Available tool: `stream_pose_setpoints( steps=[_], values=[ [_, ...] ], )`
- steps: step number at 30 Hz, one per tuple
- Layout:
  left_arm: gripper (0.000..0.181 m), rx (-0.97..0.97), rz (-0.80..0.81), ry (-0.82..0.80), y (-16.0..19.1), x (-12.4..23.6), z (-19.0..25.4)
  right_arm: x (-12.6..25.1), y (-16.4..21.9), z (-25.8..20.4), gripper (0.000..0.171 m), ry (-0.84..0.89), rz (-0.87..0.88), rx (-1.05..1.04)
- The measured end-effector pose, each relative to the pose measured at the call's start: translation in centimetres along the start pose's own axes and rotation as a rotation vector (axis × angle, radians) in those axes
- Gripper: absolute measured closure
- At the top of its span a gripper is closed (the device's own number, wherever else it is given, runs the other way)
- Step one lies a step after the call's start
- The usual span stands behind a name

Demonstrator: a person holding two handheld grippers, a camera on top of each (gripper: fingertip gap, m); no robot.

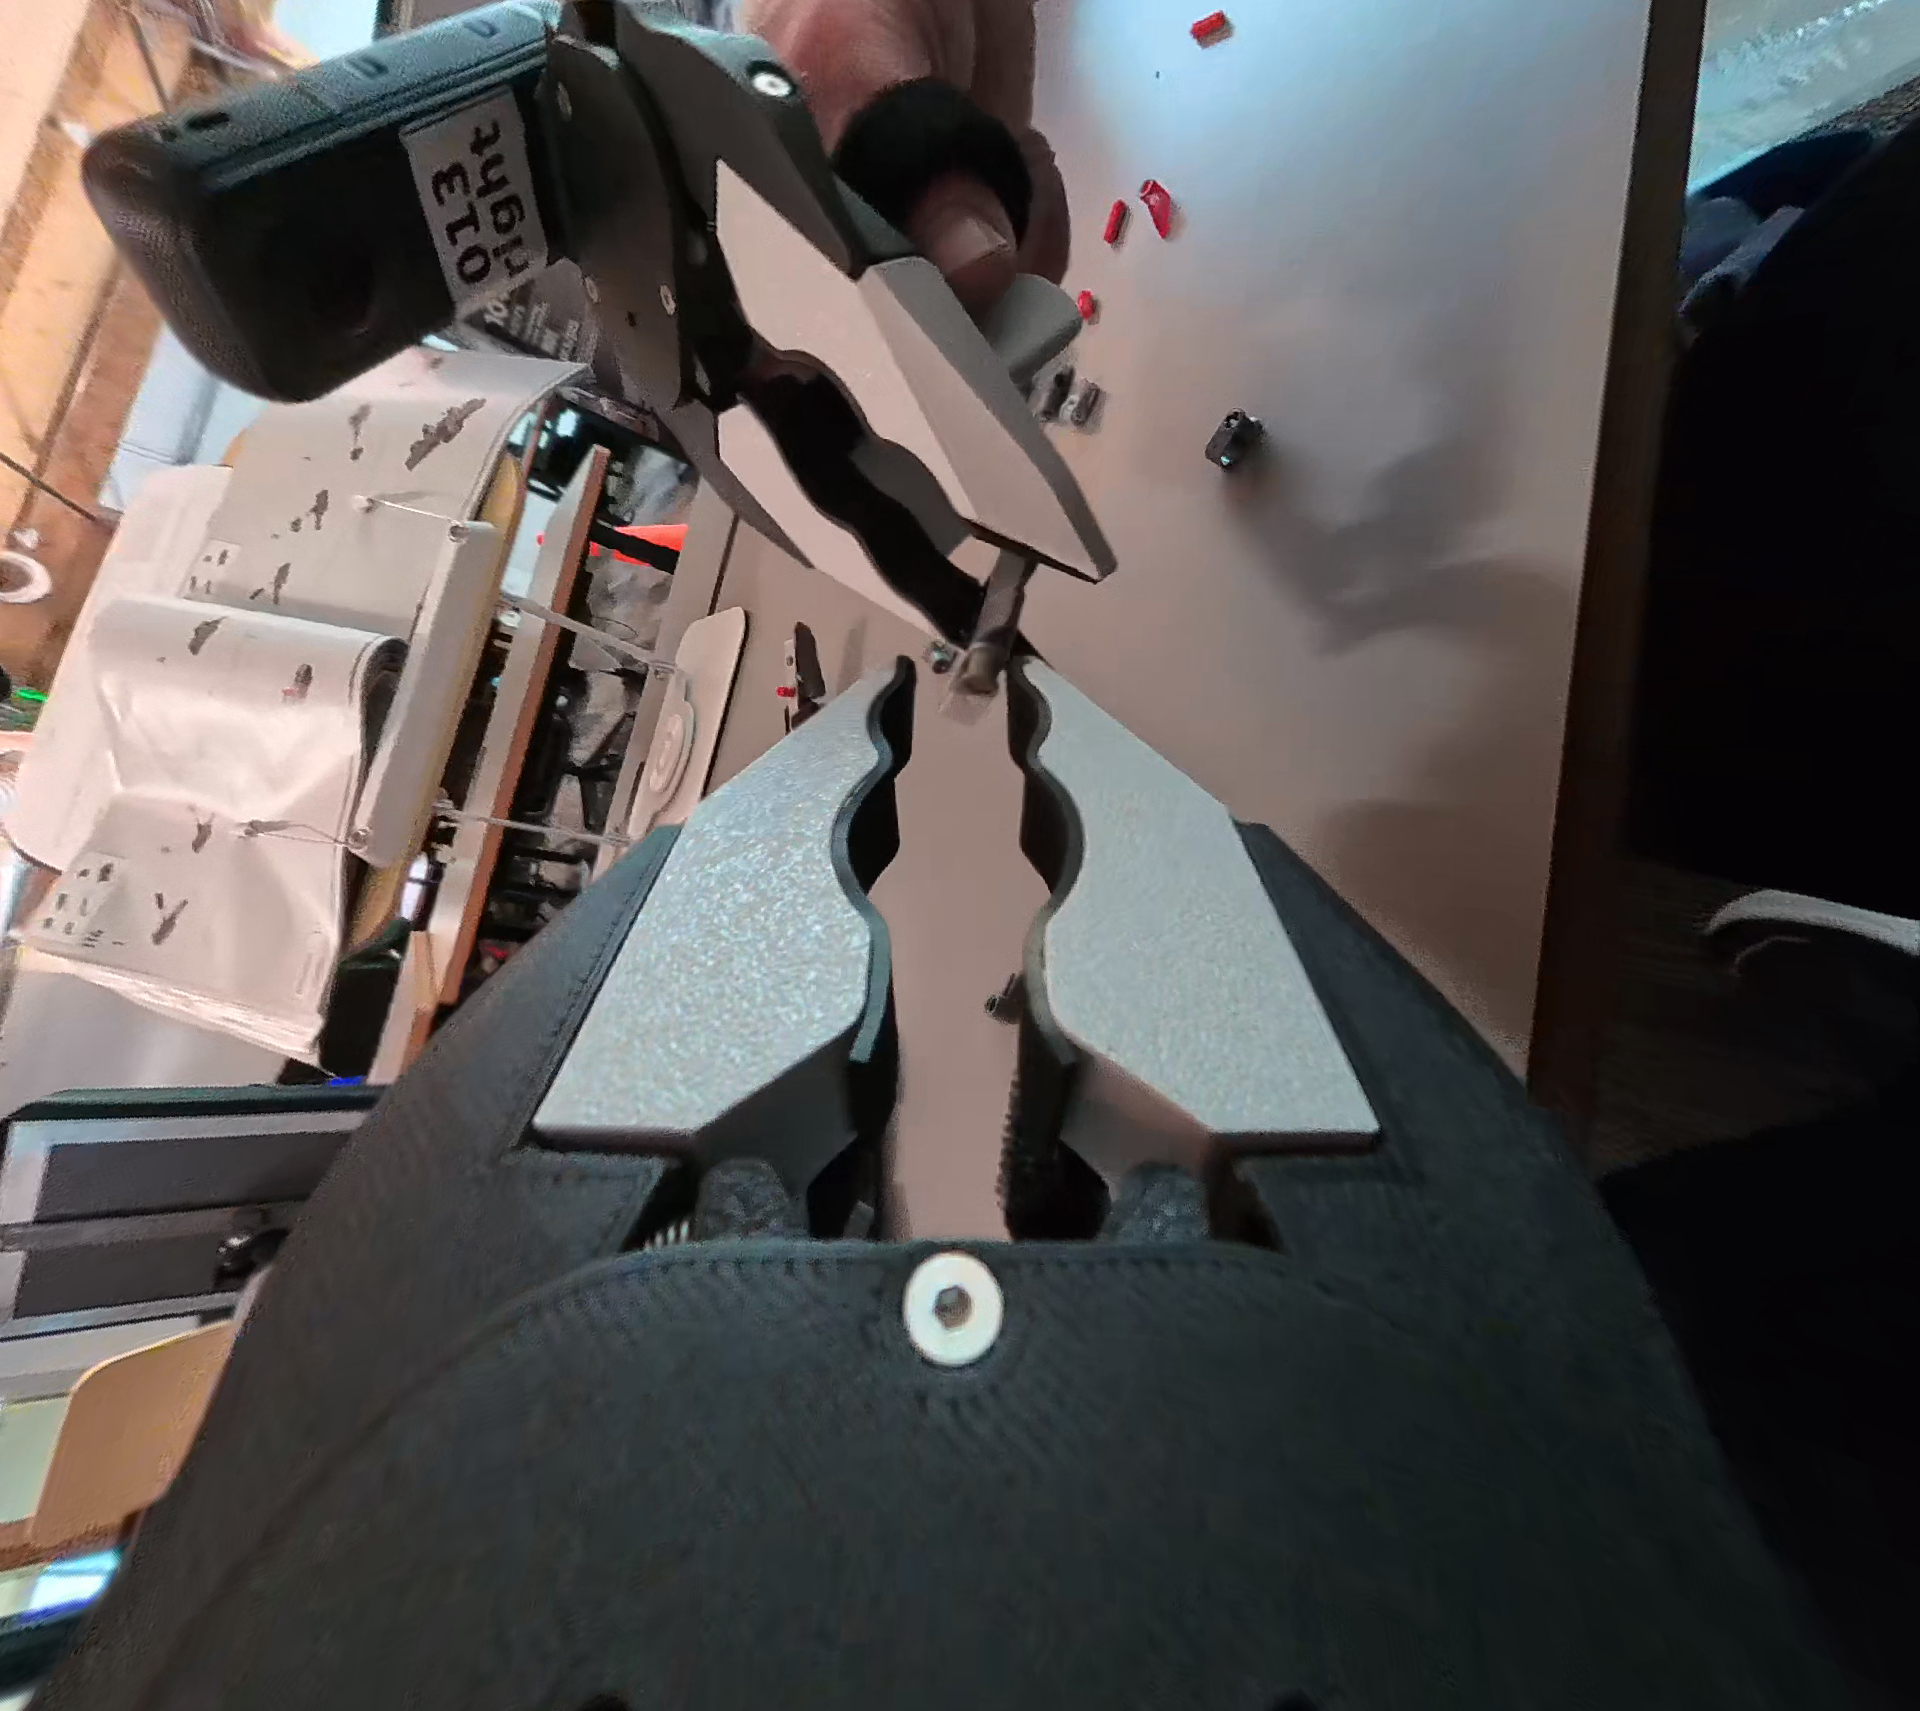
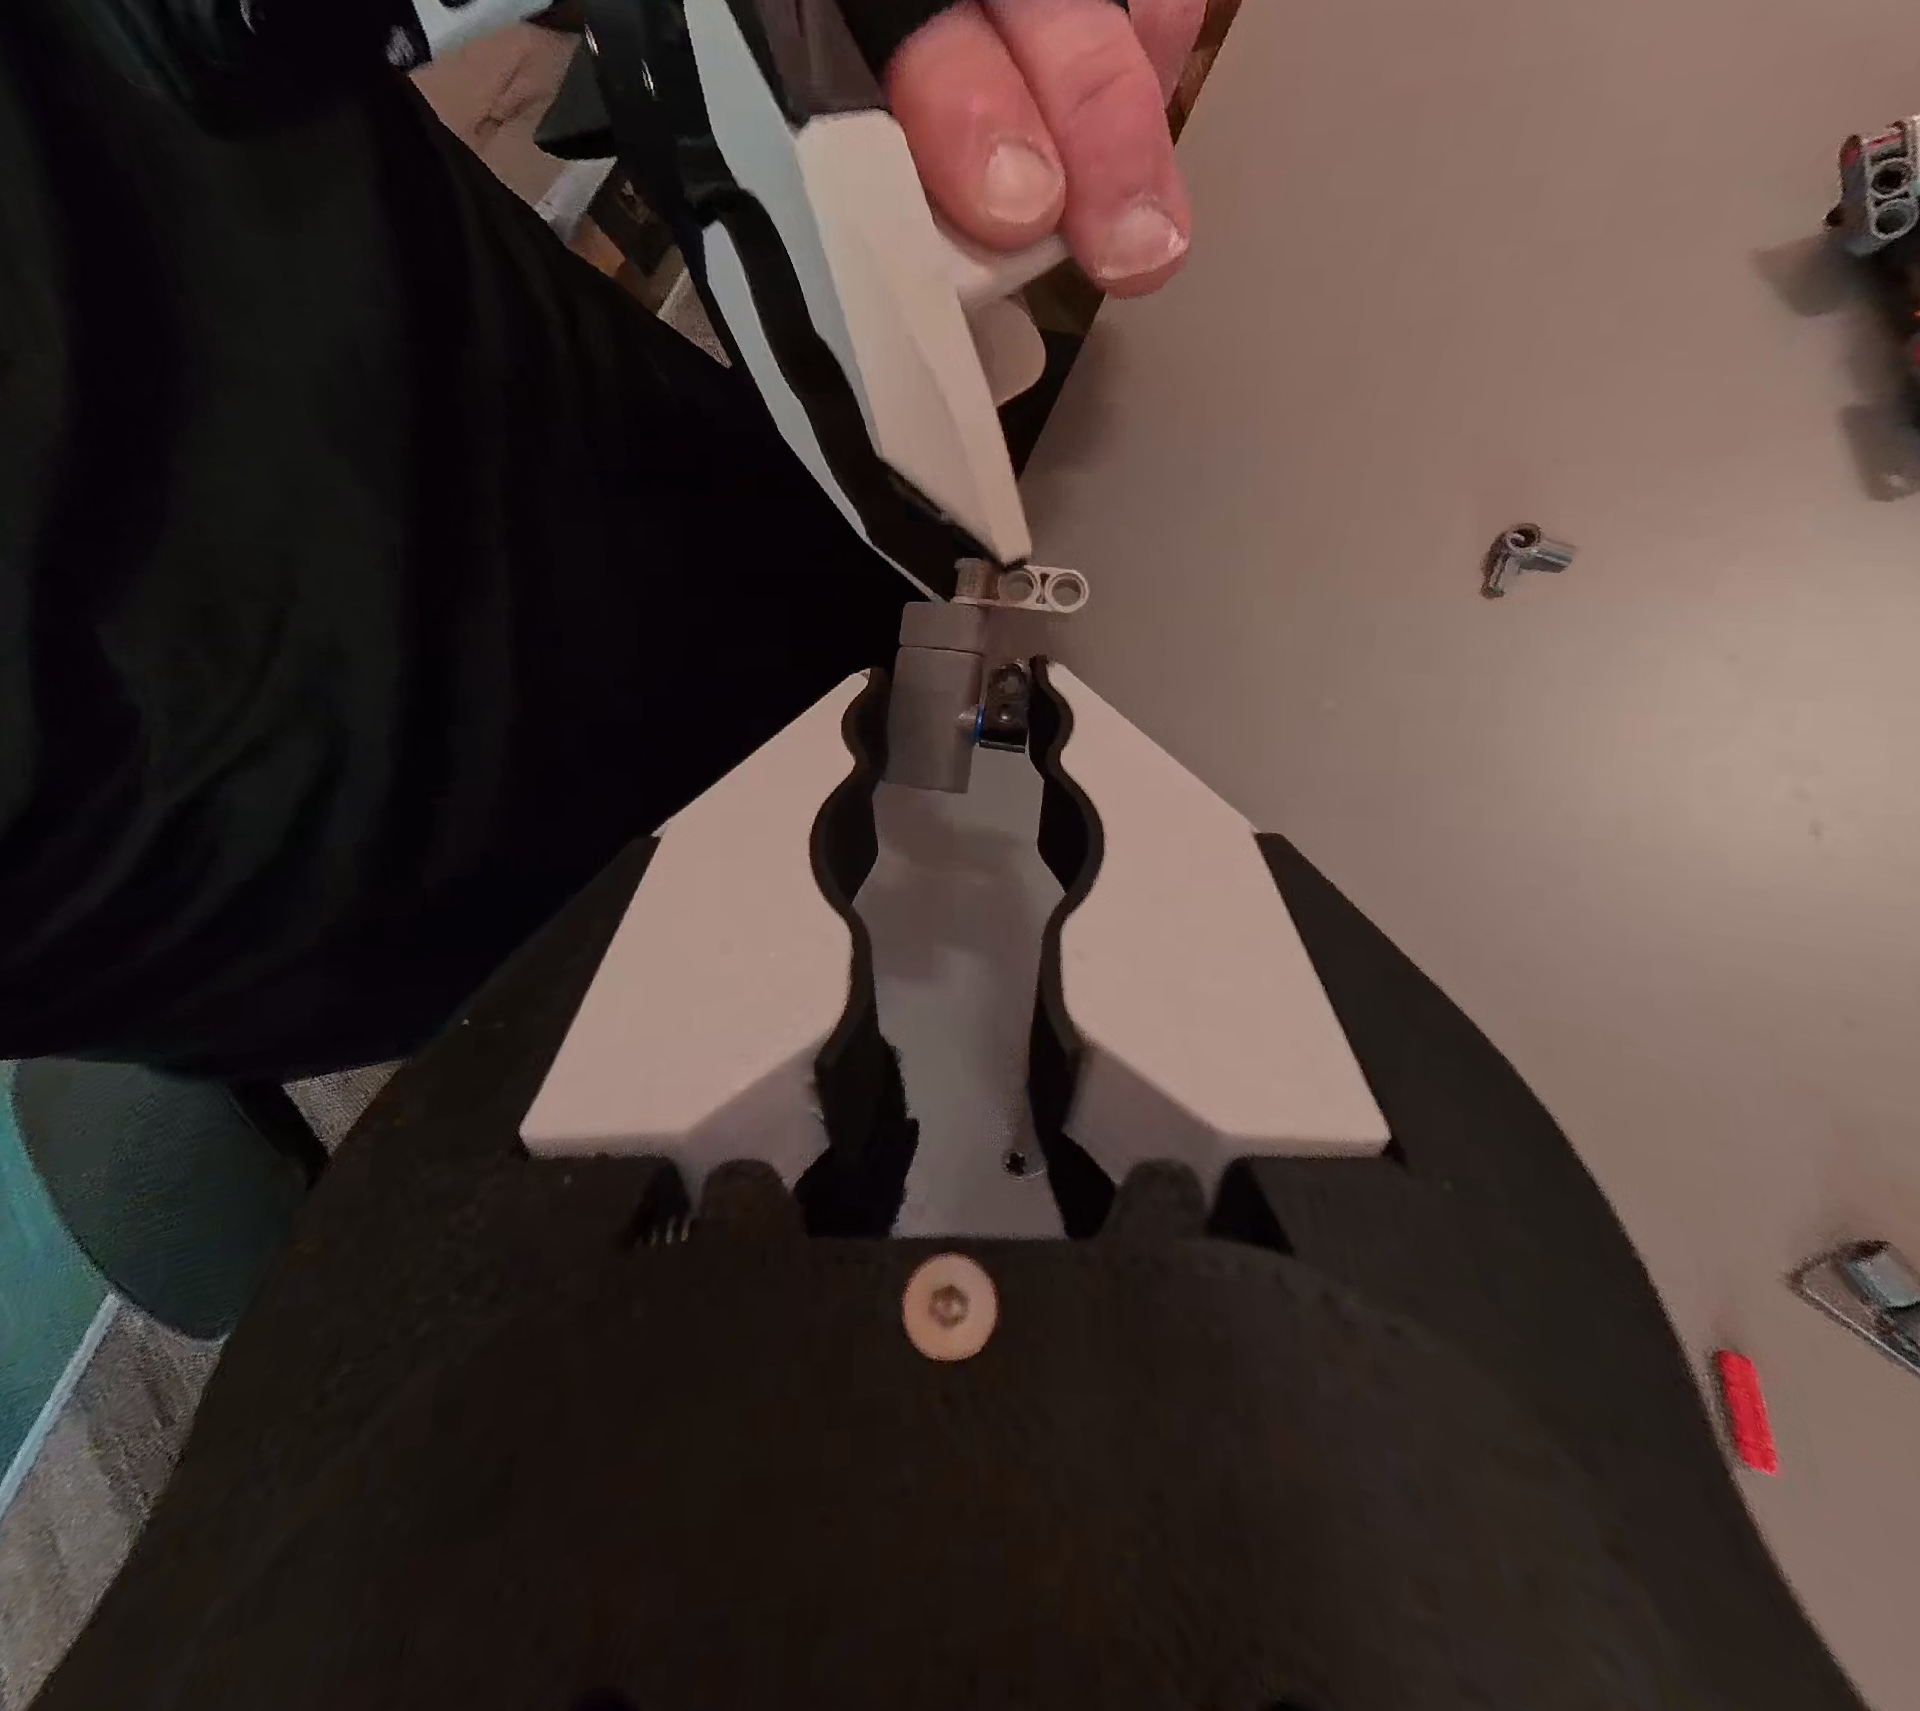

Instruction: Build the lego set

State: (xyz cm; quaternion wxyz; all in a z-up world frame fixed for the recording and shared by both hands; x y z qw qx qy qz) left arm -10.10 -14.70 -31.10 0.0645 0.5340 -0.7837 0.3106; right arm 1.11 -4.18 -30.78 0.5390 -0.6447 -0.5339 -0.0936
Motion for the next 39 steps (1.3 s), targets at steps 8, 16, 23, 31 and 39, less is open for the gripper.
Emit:
stream_pose_setpoints(
  steps=[8,16,23,31,39],
  values=[
    [0.173,-0.043,0.033,-0.042,-0.3,-1.1,-0.4,1.3,0.4,0.1,0.146,0.013,0.036,-0.05],
    [0.176,-0.079,0.031,-0.159,-0.1,-2.1,-1.8,4.2,0.9,0.2,0.138,0.158,0.088,-0.096],
    [0.176,-0.162,0.012,-0.199,-0.3,-2.7,-1.9,5.0,0.5,-0.5,0.139,0.255,0.1,-0.077],
    [0.175,-0.172,0.011,-0.222,-0.5,-3.0,-2.1,4.9,0.4,-0.4,0.148,0.297,0.113,-0.061],
    [0.162,-0.009,0.029,-0.137,0.4,-2.6,-5.5,7.3,2.7,-0.6,0.148,0.369,0.169,-0.118]
  ],
)
Point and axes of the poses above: each gripper's, where its closed fingertips meet, x back along the fingers, y out of its underside, z = x × y across the jaws, the point moved 9 cm from there along x, back along the fingers, and after that the axes turned 13 degrees about -z, right-handed, at the moved point
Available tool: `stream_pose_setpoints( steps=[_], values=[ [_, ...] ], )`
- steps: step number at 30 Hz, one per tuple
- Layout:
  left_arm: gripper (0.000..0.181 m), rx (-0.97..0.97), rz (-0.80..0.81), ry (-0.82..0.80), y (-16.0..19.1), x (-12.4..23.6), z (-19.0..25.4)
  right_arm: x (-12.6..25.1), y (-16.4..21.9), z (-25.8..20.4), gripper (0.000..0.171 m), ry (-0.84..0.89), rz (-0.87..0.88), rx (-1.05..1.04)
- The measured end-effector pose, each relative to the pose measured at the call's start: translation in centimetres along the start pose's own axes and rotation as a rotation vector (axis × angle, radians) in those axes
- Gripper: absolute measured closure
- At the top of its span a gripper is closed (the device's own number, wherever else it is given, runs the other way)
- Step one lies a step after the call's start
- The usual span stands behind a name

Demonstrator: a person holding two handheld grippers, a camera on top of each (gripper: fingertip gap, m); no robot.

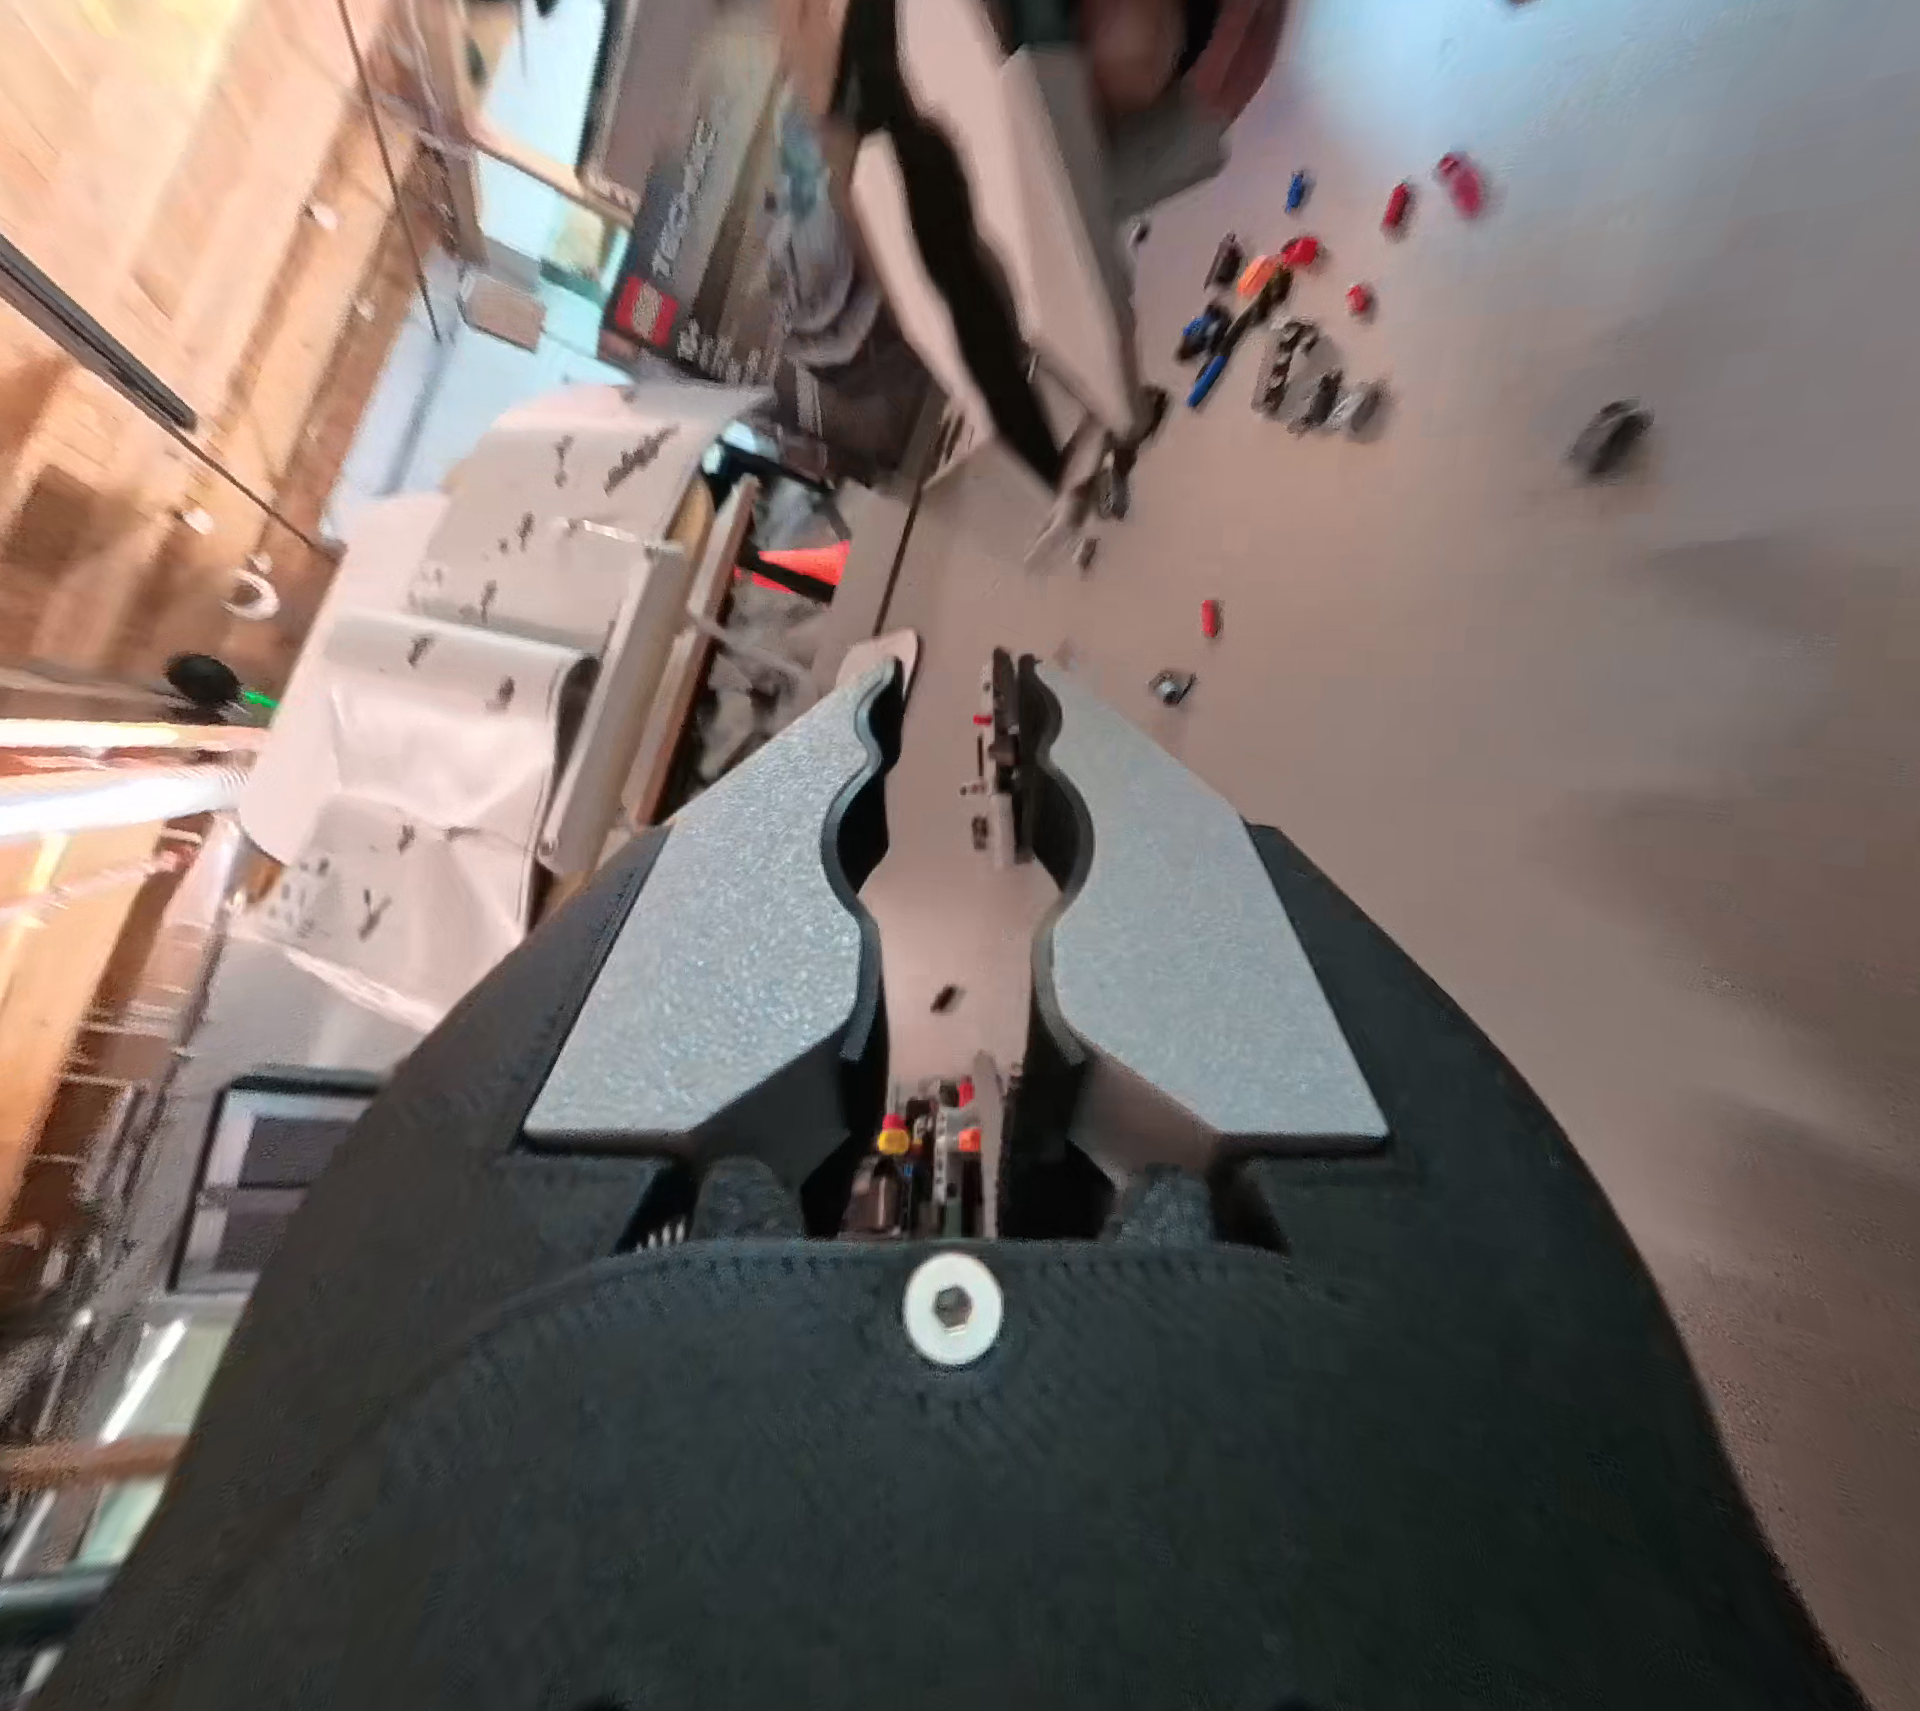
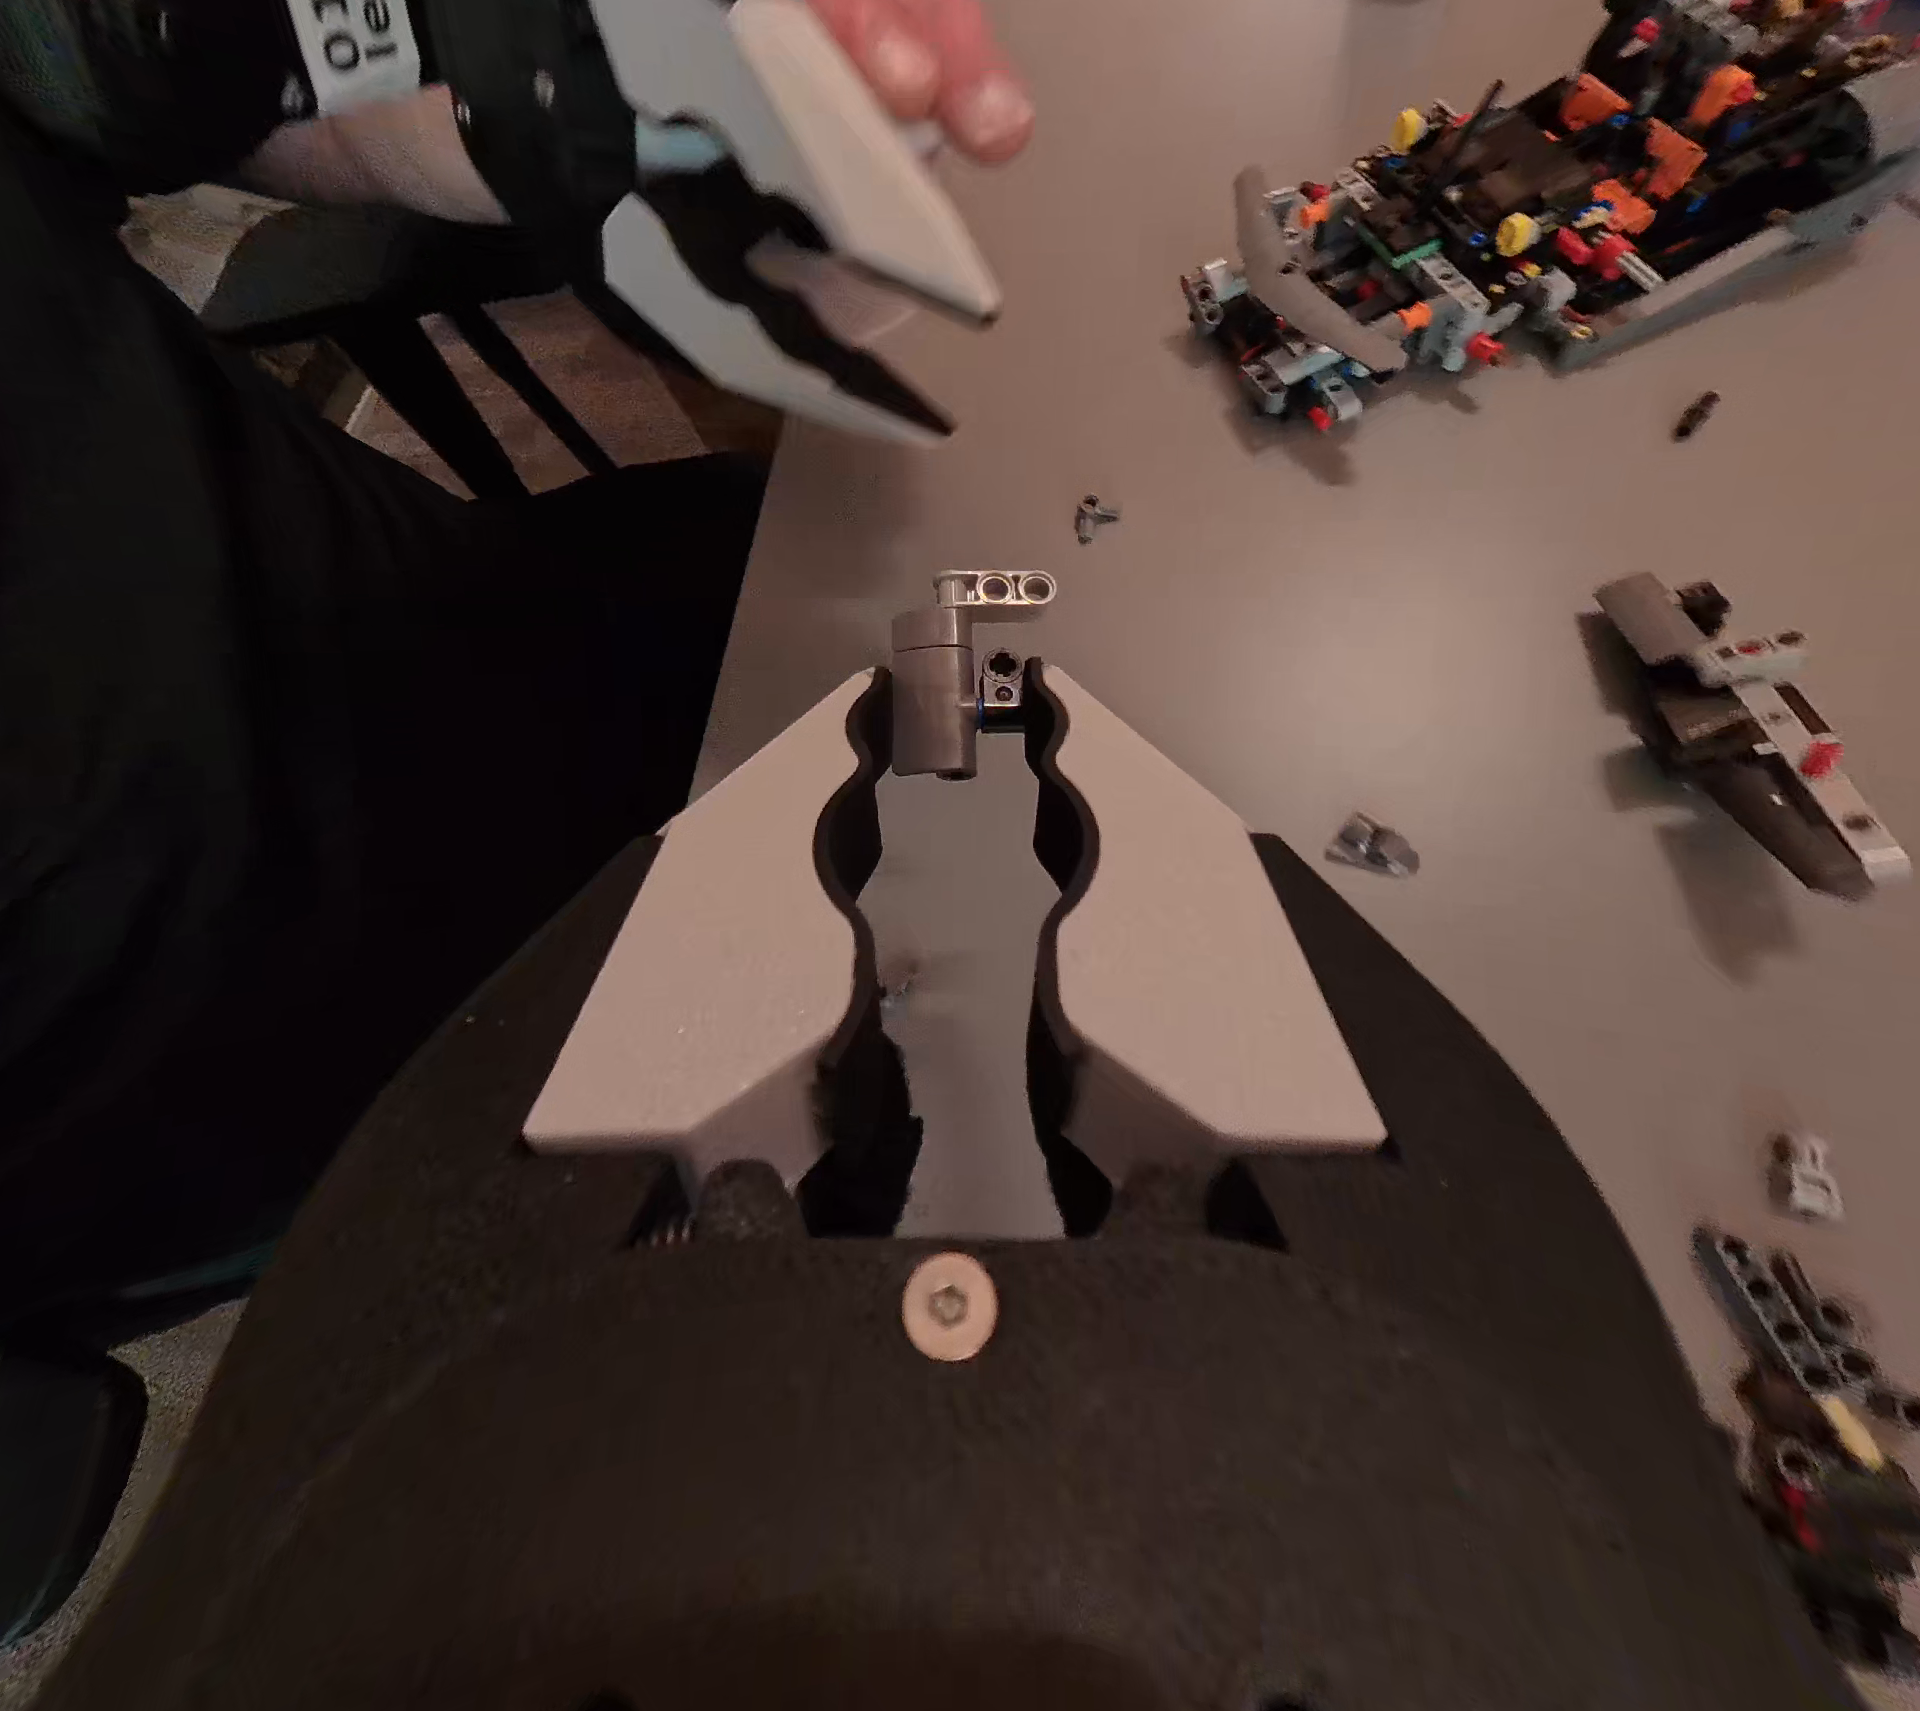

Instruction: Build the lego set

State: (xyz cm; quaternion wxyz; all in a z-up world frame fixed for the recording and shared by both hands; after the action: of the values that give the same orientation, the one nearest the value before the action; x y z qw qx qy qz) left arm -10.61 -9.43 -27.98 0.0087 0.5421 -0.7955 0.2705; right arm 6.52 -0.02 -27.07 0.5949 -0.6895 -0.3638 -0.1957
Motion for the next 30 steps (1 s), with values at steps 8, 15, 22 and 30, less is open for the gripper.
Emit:
stream_pose_setpoints(
  steps=[8,15,22,30],
  values=[
    [0.125,0.121,-0.376,0.321,2.8,-10.8,-4.5,1.6,2.5,-0.6,0.148,0.04,0.045,-0.04],
    [0.13,0.193,-0.52,0.606,5.1,-18.6,-4.8,2.4,4.4,-1.2,0.148,0.039,0.066,-0.044],
    [0.145,0.189,-0.606,0.672,7.2,-21.1,-3.8,2.7,5.8,-0.8,0.148,0.023,0.097,-0.044],
    [0.16,0.211,-0.566,0.69,7.5,-21.3,-3.4,2.7,6.2,-0.1,0.148,0.02,0.109,-0.043]
  ],
)
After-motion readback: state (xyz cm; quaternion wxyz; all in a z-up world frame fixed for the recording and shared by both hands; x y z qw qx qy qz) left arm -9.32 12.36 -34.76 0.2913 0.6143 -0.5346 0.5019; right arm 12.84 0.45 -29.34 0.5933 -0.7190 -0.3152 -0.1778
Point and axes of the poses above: each gripper's, where its closed fingertips meet, x back along the fingers, y out of its underside, z = x × y across the jaws, the point moved 9 cm from there along x, back along the fingers, and after that the axes turned 13 degrees about -z, right-handed, at the moved point
